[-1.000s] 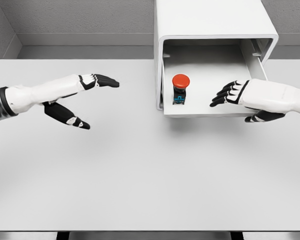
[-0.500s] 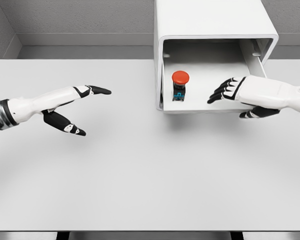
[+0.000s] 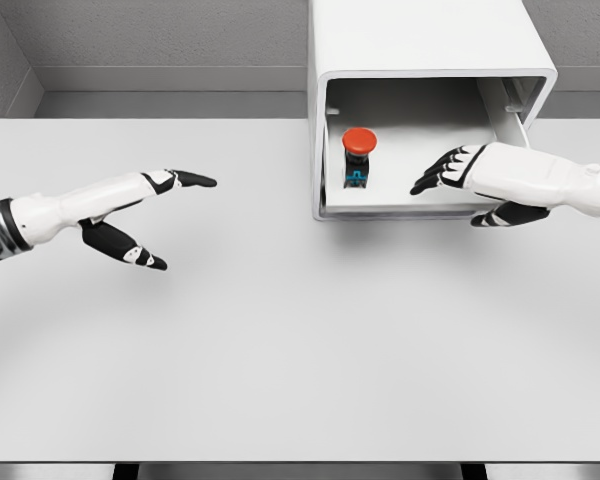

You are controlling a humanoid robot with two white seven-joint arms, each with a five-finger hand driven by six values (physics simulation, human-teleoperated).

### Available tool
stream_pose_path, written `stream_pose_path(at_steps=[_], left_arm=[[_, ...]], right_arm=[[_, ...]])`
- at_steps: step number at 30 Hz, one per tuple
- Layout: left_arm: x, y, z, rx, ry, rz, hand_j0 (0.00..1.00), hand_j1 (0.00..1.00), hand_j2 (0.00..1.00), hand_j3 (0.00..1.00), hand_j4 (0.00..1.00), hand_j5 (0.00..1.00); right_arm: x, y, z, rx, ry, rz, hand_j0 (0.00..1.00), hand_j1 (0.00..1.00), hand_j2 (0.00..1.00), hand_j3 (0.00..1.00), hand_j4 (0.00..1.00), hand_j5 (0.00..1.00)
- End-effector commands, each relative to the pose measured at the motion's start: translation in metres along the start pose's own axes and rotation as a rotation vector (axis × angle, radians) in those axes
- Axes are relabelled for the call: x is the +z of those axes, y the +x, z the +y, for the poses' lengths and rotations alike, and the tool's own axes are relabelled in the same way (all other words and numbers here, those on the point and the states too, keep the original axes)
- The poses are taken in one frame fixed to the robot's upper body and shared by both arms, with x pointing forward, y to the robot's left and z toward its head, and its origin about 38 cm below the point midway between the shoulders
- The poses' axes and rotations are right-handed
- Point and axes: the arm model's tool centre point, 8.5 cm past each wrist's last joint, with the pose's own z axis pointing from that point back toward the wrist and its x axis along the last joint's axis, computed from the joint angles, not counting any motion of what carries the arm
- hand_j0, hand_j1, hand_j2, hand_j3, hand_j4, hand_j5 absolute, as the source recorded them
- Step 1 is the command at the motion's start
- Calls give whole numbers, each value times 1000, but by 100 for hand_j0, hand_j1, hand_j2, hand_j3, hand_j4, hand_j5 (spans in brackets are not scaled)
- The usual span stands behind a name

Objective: Slide open multi-storey tabletop storage cabinets and put open load switch and slide close multi-storey tabletop storage cabinets

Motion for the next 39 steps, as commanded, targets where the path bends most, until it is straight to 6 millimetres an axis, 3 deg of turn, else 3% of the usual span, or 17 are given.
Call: stream_pose_path(at_steps=[1,39], left_arm=[[1,0,0,7,4,0,100,100,100,100,100,100],[5,-2,2,6,4,14,100,100,100,100,100,100]], right_arm=[[-1,-2,0,-10,-7,3,86,86,86,86,86,86],[-13,-25,-13,-29,-50,44,86,86,86,86,86,86]])
